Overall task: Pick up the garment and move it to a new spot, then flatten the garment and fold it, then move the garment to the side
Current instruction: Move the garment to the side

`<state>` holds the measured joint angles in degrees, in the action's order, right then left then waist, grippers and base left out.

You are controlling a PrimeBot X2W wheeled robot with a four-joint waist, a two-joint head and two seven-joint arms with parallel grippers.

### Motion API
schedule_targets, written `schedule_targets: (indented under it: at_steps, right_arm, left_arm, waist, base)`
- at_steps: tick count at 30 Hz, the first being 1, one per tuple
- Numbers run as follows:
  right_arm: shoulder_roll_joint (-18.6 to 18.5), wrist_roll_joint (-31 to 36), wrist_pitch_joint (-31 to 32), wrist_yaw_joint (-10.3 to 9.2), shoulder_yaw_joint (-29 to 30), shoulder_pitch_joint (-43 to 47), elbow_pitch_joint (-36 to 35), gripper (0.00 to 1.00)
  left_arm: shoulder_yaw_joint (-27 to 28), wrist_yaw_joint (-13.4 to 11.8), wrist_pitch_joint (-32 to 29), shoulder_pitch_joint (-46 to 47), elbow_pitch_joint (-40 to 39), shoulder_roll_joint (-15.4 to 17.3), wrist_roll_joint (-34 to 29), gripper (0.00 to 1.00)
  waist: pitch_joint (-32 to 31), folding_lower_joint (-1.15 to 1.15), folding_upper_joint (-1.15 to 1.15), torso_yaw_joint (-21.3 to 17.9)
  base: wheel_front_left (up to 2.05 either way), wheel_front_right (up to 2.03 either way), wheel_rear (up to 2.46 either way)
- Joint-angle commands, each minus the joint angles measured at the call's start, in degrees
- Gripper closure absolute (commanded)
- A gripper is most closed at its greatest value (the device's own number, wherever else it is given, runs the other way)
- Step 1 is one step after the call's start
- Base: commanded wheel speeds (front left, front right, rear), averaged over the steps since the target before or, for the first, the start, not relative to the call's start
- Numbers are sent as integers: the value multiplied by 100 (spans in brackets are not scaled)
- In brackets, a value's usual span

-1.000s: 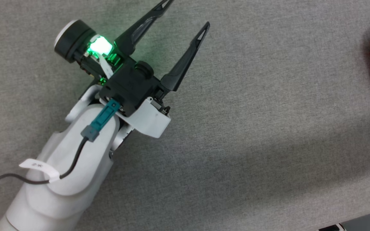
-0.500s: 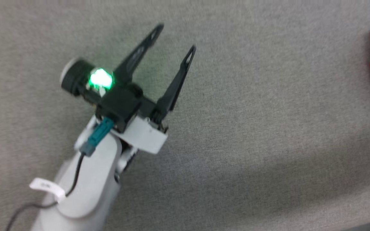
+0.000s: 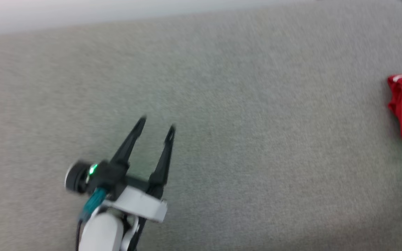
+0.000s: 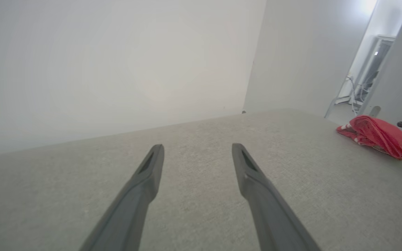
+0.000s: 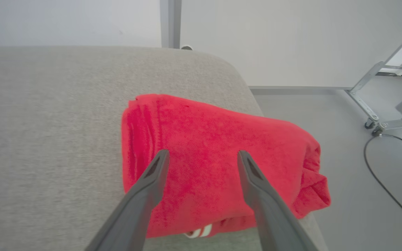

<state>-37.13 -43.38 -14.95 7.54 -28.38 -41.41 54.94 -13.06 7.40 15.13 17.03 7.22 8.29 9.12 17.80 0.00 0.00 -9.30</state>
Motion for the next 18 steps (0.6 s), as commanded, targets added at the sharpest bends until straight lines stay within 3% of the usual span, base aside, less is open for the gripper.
schedule_targets:
  at_steps: [1,10,18]
  right_arm:
    - [76,16,-25,-12,96,268,-223,0]
    - [895,733,-27,-12,720,1322,-1308,0]
    - [1542,1761,-27,-11,1413,2209,-2243,0]
  left_arm:
    - [150,10,-3,-315,41,-73,45,0]
    - [663,10,-3,-1152,194,-299,61,0]
    - [1013,11,-3,-1635,277,-202,60,0]
  waist:
    - [-661,0,0,506]
    - [-1110,0,0,861]
    - [-1506,0,0,968]
  base:
    - [0,0,0]
    - [0,0,0]
    - [0,0,0]
